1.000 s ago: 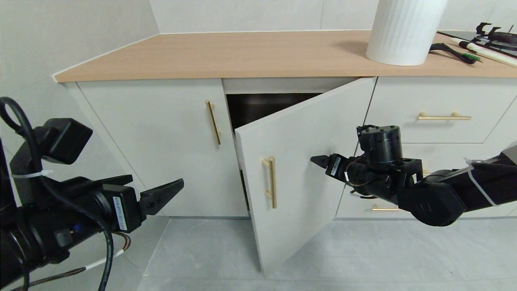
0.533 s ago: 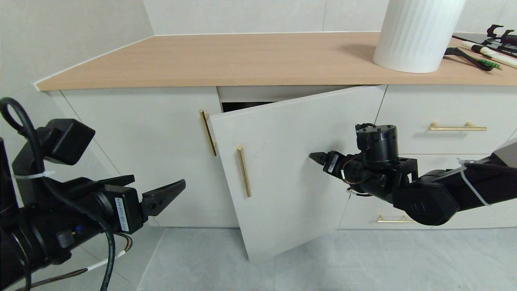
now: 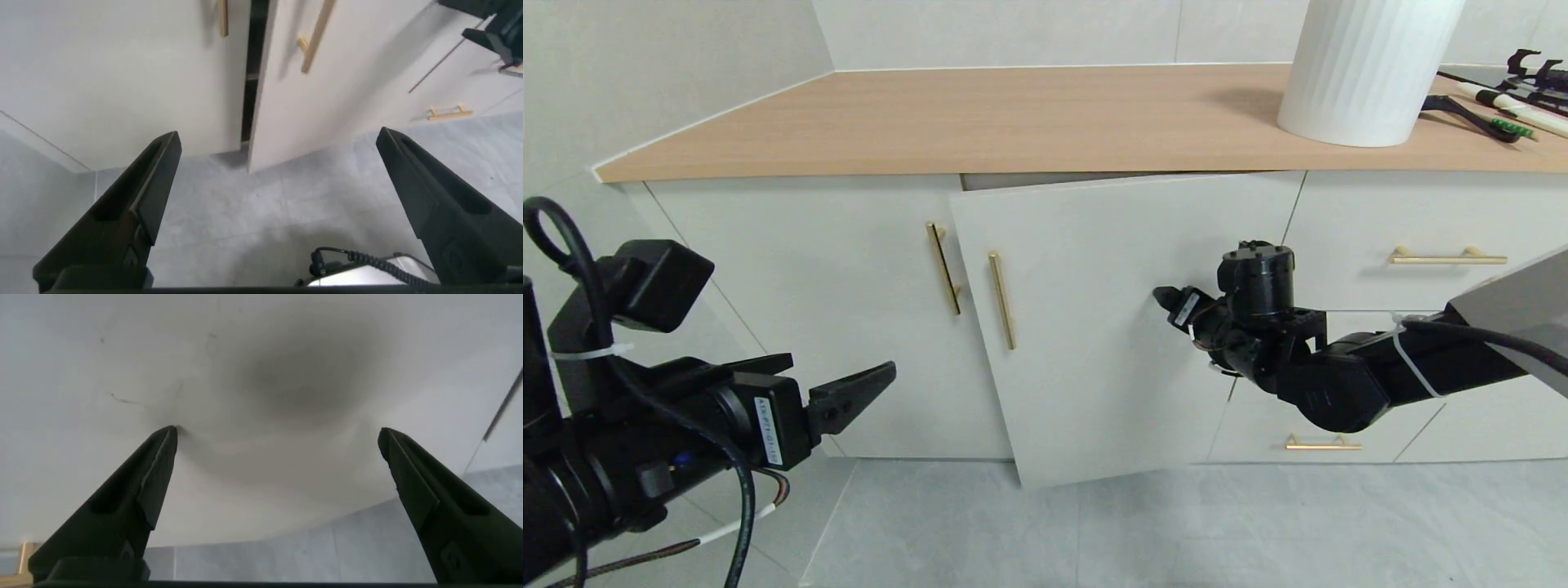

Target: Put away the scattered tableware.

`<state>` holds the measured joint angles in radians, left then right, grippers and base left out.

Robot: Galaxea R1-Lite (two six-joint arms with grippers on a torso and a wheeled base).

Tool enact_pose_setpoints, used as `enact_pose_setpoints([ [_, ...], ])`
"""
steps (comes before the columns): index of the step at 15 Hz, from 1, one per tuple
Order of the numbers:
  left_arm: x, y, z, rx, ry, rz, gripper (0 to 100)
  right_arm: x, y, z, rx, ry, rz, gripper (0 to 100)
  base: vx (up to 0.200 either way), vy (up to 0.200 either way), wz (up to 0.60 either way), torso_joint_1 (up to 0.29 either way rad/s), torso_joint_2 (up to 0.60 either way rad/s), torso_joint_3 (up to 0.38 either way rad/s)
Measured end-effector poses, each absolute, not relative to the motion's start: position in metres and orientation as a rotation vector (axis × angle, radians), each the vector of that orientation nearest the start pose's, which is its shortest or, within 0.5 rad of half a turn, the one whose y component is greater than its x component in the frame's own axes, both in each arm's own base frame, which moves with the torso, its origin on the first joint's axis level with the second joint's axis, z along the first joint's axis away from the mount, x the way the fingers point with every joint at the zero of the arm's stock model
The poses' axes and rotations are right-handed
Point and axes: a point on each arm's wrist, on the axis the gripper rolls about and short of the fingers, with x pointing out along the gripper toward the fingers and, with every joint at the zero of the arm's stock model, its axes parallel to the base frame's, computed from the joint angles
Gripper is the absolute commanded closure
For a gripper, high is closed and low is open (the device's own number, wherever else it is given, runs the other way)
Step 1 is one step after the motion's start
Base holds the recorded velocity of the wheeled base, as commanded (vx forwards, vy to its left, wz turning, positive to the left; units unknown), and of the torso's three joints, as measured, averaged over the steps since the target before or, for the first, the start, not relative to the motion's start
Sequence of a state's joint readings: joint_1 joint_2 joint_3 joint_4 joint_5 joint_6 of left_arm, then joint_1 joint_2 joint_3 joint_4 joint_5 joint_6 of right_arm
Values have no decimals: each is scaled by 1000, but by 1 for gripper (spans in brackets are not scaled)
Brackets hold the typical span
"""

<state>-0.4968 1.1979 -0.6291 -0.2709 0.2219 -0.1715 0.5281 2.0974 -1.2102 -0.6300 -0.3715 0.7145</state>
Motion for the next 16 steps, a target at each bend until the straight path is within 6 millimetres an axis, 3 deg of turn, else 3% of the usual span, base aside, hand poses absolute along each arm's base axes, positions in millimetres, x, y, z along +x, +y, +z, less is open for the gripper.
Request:
enact_pose_setpoints([
  [5,157,-80,219,-64,302,-249,0,384,200,148,649,217,-8,0,0,0,0,0,0,0],
  [11,157,-80,219,-64,303,-249,0,393,195,147,663,206,-26,0,0,0,0,0,0,0],
  [14,157,-80,218,-64,304,-249,0,386,191,147,659,222,-15,0,0,0,0,0,0,0],
  [16,157,-80,218,-64,304,-247,0,366,191,151,640,275,68,0,0,0,0,0,0,0],
])
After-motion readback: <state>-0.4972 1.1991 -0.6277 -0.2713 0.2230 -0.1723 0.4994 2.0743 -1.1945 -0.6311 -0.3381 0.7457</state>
